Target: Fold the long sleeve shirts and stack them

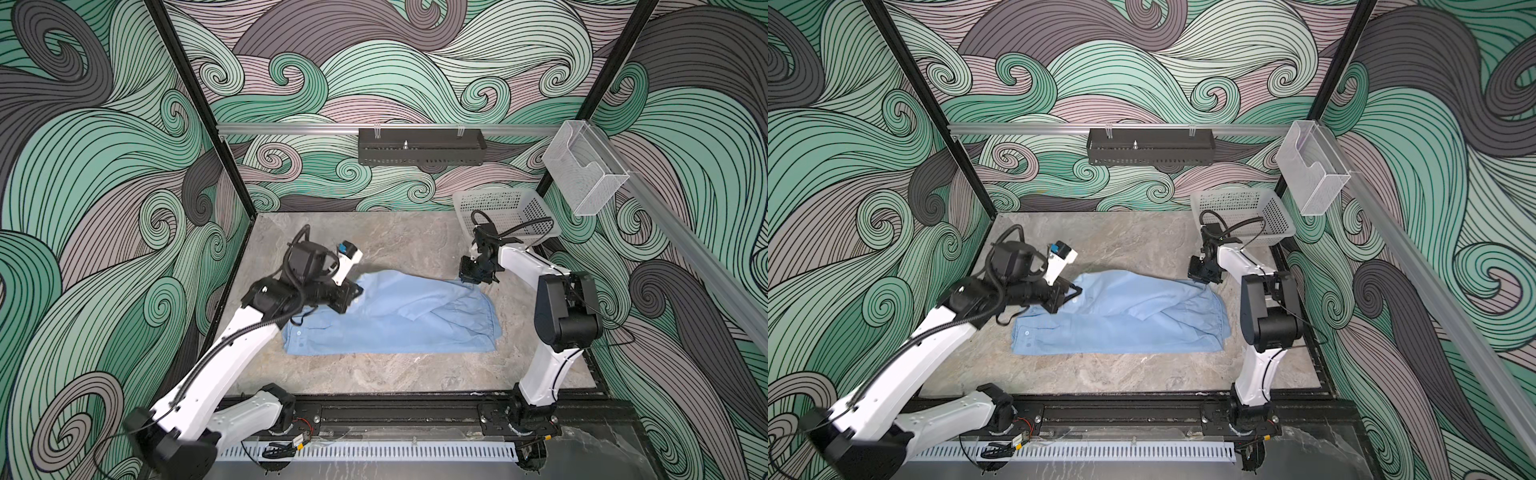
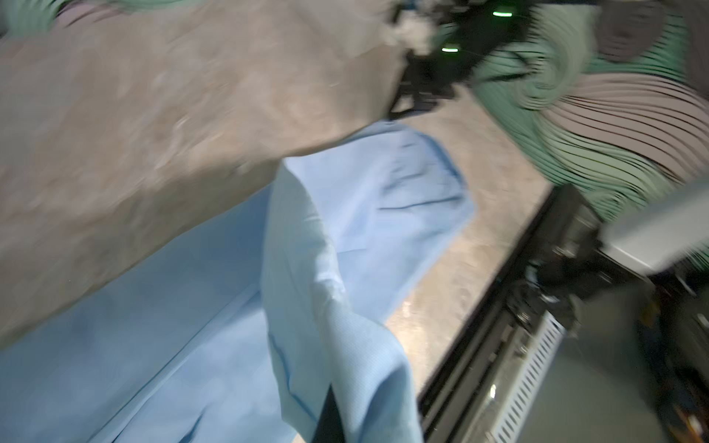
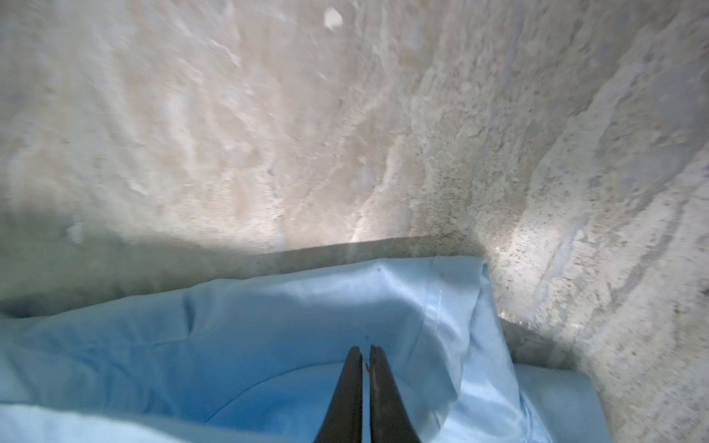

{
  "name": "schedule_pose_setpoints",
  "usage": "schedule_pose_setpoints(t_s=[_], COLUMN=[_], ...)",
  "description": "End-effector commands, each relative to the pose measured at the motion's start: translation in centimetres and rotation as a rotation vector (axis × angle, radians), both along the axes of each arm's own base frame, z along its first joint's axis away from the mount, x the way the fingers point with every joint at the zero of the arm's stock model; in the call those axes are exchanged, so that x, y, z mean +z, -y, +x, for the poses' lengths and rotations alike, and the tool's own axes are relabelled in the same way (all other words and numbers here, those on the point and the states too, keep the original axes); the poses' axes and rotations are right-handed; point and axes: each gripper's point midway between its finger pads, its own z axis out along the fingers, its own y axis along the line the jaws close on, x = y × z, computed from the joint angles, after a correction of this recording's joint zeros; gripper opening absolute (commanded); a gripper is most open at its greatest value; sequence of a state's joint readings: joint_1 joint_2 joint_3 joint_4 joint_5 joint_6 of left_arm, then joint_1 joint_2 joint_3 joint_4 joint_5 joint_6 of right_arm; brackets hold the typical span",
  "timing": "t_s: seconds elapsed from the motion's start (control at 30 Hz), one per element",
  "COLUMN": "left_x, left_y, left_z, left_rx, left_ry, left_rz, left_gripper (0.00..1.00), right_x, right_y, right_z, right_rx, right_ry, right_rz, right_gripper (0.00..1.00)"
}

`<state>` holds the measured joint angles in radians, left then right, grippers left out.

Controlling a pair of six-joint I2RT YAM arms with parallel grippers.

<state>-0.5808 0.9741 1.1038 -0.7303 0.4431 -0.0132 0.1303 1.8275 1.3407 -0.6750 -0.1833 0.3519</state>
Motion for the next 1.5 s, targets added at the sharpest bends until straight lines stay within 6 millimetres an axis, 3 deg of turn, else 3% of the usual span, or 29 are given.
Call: schedule_pose_setpoints(t_s=[0.0, 0.23, 0.37, 0.47, 0.7, 0.83, 0.93, 1.1, 1.2, 1.47], left_x=[3.1, 4.3, 3.0, 2.1, 2.2, 1.4, 0.9, -1.0, -2.8, -8.1], left_y=[2.5, 4.4, 5.2, 5.5, 5.8, 4.9, 3.6, -1.0, -3.1, -9.8], left_z=[-5.6, -14.6, -16.5, -15.7, -11.5, -8.7, -5.5, 1.3, 4.1, 8.9], left_rx=[-0.272, -0.582, -0.662, -0.633, -0.432, -0.309, -0.175, 0.136, 0.257, 0.586], left_ry=[0.122, 0.081, 0.032, 0.051, 0.193, 0.235, 0.205, 0.106, 0.052, -0.125], left_rz=[-0.134, -0.179, -0.132, -0.098, -0.076, -0.012, 0.008, 0.057, 0.108, 0.244], left_gripper=[0.00, 0.00, 0.00, 0.00, 0.00, 0.00, 0.00, 0.00, 0.00, 0.00], right_x=[3.0, 3.9, 3.2, 2.2, -1.7, -3.8, -5.3, -6.9, -7.4, -7.4], right_y=[-0.2, -0.3, -0.3, -0.1, 0.2, 0.6, 1.1, 2.0, 2.5, 3.6], right_z=[-0.3, -1.2, -1.5, -1.7, -1.7, -1.2, -1.1, -1.9, -2.3, -2.4], right_rx=[0.002, 0.004, 0.011, 0.016, 0.030, 0.024, 0.016, 0.002, 0.001, -0.017], right_ry=[0.039, 0.052, 0.036, 0.011, -0.070, -0.101, -0.131, -0.167, -0.181, -0.181], right_rz=[0.027, 0.041, 0.037, 0.020, -0.011, -0.040, -0.070, -0.119, -0.140, -0.170], right_gripper=[0.11, 0.12, 0.13, 0.13, 0.12, 0.12, 0.11, 0.10, 0.10, 0.10])
